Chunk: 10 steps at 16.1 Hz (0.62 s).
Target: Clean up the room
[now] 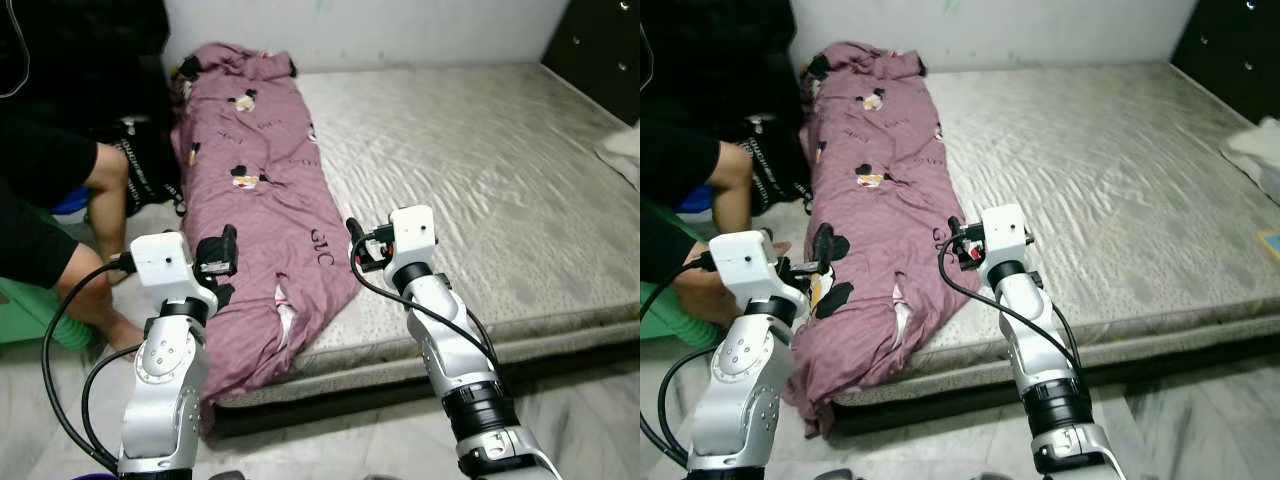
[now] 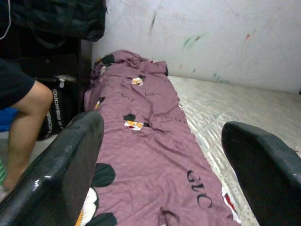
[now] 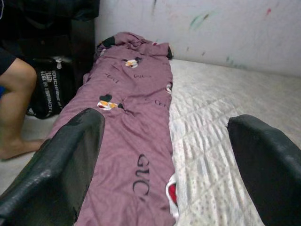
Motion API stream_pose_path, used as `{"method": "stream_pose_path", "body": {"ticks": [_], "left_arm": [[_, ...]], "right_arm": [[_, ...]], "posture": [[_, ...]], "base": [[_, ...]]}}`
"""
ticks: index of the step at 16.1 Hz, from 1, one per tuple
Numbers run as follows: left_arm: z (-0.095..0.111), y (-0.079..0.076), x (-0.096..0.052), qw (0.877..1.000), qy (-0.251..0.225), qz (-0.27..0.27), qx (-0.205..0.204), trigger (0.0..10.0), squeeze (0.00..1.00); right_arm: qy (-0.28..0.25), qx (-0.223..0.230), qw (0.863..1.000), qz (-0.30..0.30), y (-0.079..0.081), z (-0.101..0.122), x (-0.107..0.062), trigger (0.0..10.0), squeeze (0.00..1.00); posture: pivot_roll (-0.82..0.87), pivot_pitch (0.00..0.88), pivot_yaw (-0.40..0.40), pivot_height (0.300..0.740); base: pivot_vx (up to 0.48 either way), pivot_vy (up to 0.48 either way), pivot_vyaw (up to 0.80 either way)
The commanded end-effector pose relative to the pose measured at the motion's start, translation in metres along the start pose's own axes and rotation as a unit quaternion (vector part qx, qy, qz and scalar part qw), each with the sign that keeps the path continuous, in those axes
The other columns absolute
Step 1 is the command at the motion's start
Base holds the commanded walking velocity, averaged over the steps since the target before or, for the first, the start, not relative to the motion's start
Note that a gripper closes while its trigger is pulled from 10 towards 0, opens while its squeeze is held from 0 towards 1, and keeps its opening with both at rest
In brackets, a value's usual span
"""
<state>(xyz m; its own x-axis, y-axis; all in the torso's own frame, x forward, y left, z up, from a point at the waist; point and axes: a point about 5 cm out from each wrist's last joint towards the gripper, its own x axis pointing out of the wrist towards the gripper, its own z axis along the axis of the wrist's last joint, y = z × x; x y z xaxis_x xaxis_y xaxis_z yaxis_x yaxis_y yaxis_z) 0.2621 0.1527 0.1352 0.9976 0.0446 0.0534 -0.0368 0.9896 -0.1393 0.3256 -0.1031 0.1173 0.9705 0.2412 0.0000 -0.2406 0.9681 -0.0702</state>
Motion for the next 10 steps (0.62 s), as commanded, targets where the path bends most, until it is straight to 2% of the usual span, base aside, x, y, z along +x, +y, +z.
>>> {"method": "stream_pose_path", "body": {"ticks": [1, 5, 10], "left_arm": [[0.0033, -0.0011, 0.0003, 1.0, -0.008, -0.006, 0.0, 10.0, 0.0], [0.0031, -0.0008, 0.0009, 1.0, -0.007, -0.005, 0.001, 10.0, 0.0], [0.0013, -0.0022, 0.002, 1.0, 0.0, 0.0, 0.001, 10.0, 0.0]], "right_arm": [[-0.004, -0.001, 1.0, 0.002, 0.0006, 0.0023, 0.002, 10.0, 0.0], [-0.005, -0.001, 1.0, 0.0, 0.0002, 0.0024, 0.0031, 10.0, 0.0], [0.0, -0.007, 1.0, -0.009, -0.0059, -0.0003, 0.0031, 10.0, 0.0]], "posture": [[0.04, 0.009, -0.028, 0.74], [0.04, 0.01, -0.026, 0.74], [0.04, 0.017, -0.024, 0.74]], "base": [[0.368, 0.0, 0.0], [0.337, 0.0, 0.0], [0.0, 0.0, 0.0]]}}
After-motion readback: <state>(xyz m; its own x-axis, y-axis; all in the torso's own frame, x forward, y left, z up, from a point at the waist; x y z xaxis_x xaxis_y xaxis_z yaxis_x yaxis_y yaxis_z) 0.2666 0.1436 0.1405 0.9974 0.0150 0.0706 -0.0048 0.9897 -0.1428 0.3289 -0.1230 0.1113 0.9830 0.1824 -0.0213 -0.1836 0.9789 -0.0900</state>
